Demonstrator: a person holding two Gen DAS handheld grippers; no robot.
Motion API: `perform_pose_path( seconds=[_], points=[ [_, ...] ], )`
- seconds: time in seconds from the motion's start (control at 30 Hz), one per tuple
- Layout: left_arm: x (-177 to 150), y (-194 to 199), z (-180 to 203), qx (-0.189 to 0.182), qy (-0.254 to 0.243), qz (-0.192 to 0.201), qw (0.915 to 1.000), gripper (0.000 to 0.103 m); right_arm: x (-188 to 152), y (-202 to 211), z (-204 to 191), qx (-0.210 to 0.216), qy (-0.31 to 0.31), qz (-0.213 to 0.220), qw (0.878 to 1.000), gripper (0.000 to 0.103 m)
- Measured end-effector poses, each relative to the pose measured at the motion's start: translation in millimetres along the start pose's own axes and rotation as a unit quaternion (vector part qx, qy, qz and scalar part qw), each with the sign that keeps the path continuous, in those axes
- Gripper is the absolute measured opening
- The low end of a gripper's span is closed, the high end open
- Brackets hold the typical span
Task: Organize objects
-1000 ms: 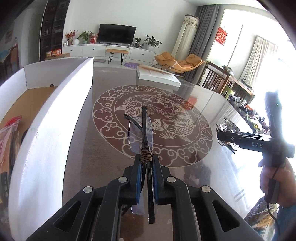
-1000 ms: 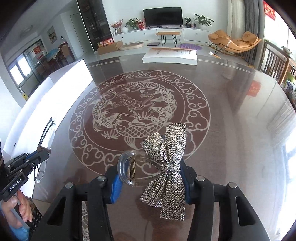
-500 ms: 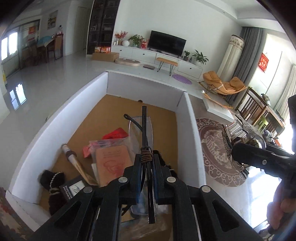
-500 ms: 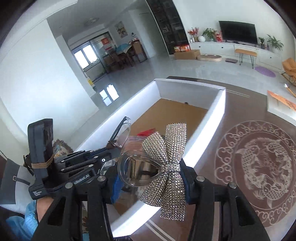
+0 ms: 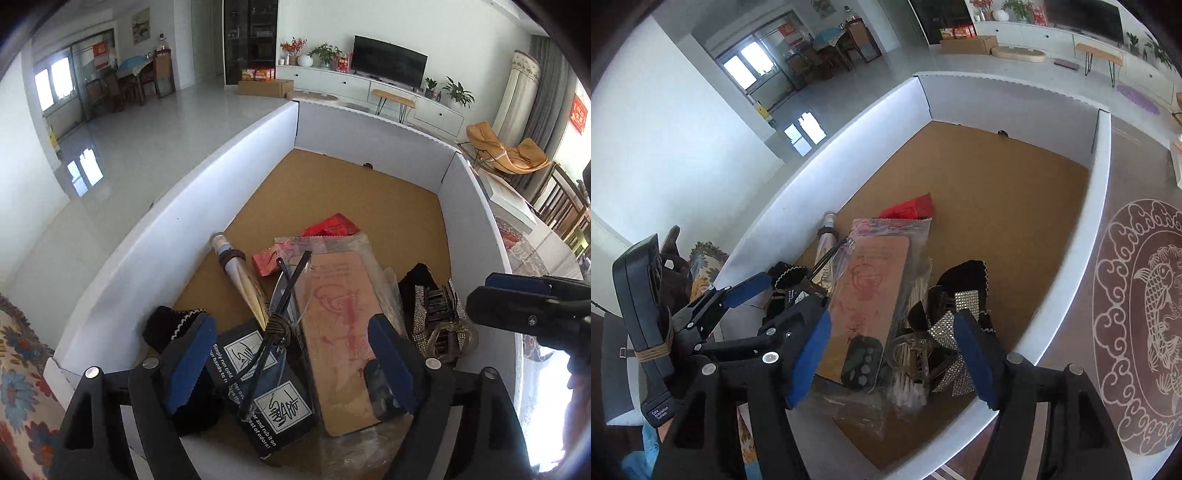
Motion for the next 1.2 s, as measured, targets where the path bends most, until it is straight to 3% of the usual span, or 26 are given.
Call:
perform_pose_path(
  seconds=[0.07,0.17,0.37,0.47,0.57,0.7,0.9,1.2],
  points=[
    [2.3,6.5,-0.8,0.029,-0.001,0.008,0.9996,0.096,2.0,13.8,-2.0,-0.010,0.007,0.014,1.000,0.081],
    [6.1,17.6,-3.6,0.064,0.013,0.023,0.9976,0.098,4.1,28.2,-6.4,-0.034,0.022,0.025,0.999,0.091],
    [3.0,47.1,-9.4,0.037,0.049,0.066,0.9959,0.098,2.1,36.0,-7.2,-0.071,0.033,0.028,0.997,0.095],
    [-0.9,50.5,-9.4,0.030,0.062,0.031,0.9971,0.098,0.3,31.1,-8.4,-0.096,0.037,0.019,0.995,0.096],
    [-2.3,50.4,-3.3,0.042,0.041,0.003,0.9983,0.098,-0.6,22.3,-12.4,-0.111,0.043,0.004,0.993,0.096],
    [-5.2,55.9,0.5,0.091,0.018,0.012,0.9956,0.098,-1.8,18.6,-24.2,-0.117,0.065,-0.002,0.991,0.096],
    [-5.2,62.7,-7.5,0.087,0.024,0.015,0.9958,0.098,-0.3,18.4,-35.8,-0.137,0.077,-0.005,0.988,0.096],
    [-4.1,61.8,-16.8,0.084,0.035,0.014,0.9958,0.098,-2.5,9.2,-40.7,-0.129,0.055,-0.033,0.990,0.096]
  ],
)
Point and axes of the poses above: each gripper's, at about its wrist camera, not at the fingertips, and y roughly against the way its jaws point, z to its right, x to its top, the point moved 1 cm from there along -y, roughly the way its jaws point, and after that the axes turned 10 degrees about x, right-handed, at the moved point
